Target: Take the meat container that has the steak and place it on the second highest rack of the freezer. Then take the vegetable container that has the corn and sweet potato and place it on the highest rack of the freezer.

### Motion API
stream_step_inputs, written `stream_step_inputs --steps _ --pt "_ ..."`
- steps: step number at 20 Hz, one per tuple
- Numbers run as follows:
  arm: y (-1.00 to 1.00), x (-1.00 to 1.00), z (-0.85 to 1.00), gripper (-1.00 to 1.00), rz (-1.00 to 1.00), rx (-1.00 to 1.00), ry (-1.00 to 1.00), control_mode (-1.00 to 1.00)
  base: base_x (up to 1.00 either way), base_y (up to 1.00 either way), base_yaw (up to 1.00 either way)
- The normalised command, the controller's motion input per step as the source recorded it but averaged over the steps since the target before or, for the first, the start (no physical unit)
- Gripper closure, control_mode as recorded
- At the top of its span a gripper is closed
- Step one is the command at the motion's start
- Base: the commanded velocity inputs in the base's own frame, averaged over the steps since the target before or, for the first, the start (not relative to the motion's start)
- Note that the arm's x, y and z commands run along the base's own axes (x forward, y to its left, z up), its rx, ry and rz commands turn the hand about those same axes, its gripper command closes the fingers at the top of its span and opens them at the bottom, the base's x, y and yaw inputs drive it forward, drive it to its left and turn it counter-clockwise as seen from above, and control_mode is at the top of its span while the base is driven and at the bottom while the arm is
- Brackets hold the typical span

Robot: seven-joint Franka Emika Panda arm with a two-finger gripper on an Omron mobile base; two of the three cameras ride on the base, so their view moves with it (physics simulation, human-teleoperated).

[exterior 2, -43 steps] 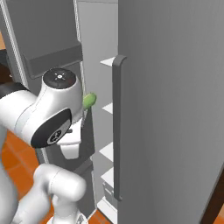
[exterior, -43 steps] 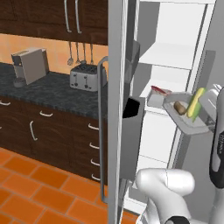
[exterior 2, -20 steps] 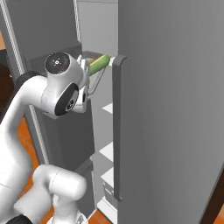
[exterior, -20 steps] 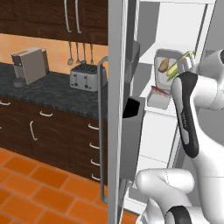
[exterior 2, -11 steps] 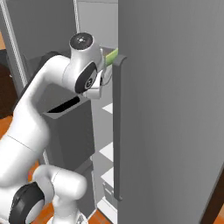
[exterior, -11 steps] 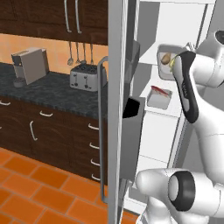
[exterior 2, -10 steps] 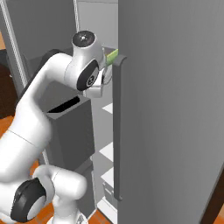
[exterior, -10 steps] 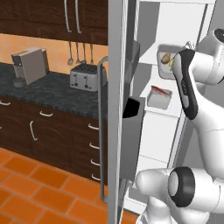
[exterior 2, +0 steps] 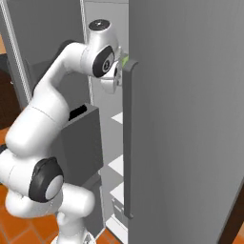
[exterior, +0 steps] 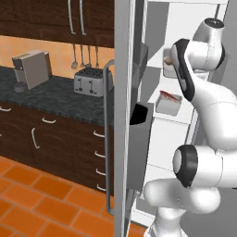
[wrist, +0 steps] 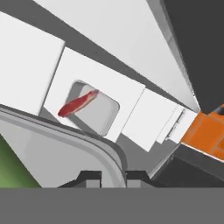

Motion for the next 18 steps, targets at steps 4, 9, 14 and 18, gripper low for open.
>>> stream_step_inputs --steps 4,9,14,18 --pt "0.0 0.72 -0.07 1.0 -0.09 -0.01 0.01 -1.0 0.0 0.0 0.0" --pt "-0.26 0.64 -0.09 1.0 -0.09 -0.01 0.03 -1.0 0.0 0.0 0.0" --pt "-0.41 0.51 -0.05 1.0 -0.07 -0.01 0.05 -1.0 0.0 0.0 0.0" --pt "-0.07 0.67 -0.01 1.0 -0.06 0.0 0.07 -1.0 0.0 0.0 0.0"
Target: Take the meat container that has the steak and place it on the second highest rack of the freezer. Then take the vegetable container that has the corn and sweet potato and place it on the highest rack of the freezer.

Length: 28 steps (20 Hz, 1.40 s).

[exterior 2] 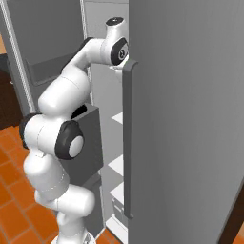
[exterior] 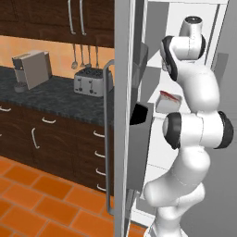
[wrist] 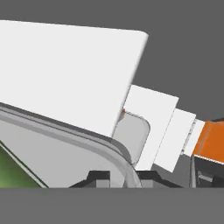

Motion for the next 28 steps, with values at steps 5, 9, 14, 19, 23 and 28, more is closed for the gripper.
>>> stream_step_inputs --steps 5,9,14,19,23,28 --pt "-0.04 0.63 0.02 1.0 -0.03 0.0 0.18 -1.0 0.0 0.0 0.0" --pt "-0.03 0.45 -0.03 1.0 -0.01 0.0 0.15 -1.0 0.0 0.0 0.0" --pt "-0.18 0.02 -0.56 1.0 -0.03 0.0 0.06 -1.0 0.0 0.0 0.0" --pt "-0.14 0.0 -0.65 -1.0 -0.04 0.0 0.0 -1.0 0.0 0.0 0.0" --pt "-0.01 -0.03 -0.29 -1.0 -0.03 0.0 -0.07 -1.0 0.0 0.0 0.0" --pt "0.08 -0.34 -0.16 -1.0 -0.02 0.0 -0.16 -1.0 0.0 0.0 0.0"
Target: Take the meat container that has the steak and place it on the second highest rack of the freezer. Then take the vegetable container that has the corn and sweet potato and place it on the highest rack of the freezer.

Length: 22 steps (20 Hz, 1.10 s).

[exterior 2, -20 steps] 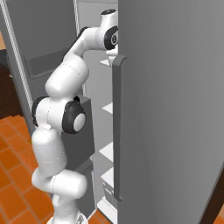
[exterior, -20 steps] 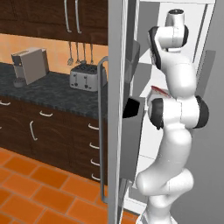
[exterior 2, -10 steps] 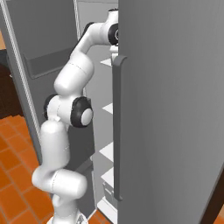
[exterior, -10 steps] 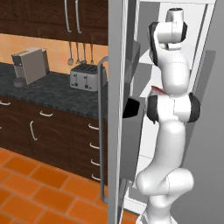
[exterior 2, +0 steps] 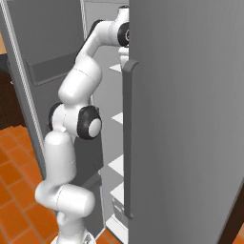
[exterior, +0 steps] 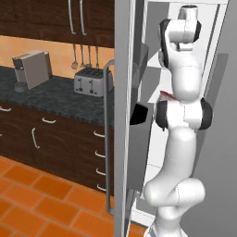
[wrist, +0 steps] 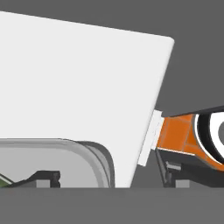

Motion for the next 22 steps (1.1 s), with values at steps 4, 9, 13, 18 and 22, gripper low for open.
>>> stream_step_inputs --steps 4,9,13,18,22 --pt "0.14 -0.24 -0.08 -1.0 -0.01 0.0 -0.26 -1.0 0.0 0.0 0.0" --pt "0.25 -0.24 -0.15 -1.0 0.0 0.0 -0.3 -1.0 0.0 0.0 0.0" --pt "0.23 -0.13 -0.13 -1.0 0.0 0.0 -0.3 -1.0 0.0 0.0 0.0" --pt "0.08 -0.19 0.0 -1.0 0.01 0.0 -0.19 -1.0 0.0 0.0 0.0" --pt "0.0 -0.67 0.52 -1.0 0.07 0.0 -0.12 -1.0 0.0 0.0 0.0"
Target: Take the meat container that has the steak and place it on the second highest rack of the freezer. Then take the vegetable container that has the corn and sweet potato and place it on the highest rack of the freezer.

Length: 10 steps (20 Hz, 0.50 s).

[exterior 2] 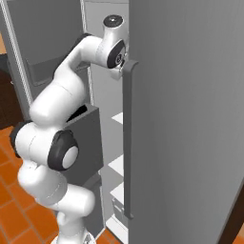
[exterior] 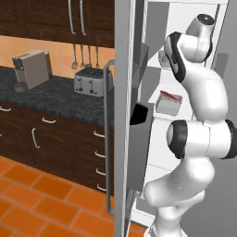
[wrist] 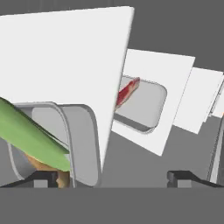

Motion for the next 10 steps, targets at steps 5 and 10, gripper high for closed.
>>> stream_step_inputs --steps 5,10 --pt "0.0 -1.0 0.32 -1.0 0.06 -0.06 -0.11 -1.0 0.0 0.0 0.0" --pt "0.11 -1.0 -0.47 -1.0 0.0 -0.01 -0.08 -1.0 0.0 0.0 0.0"
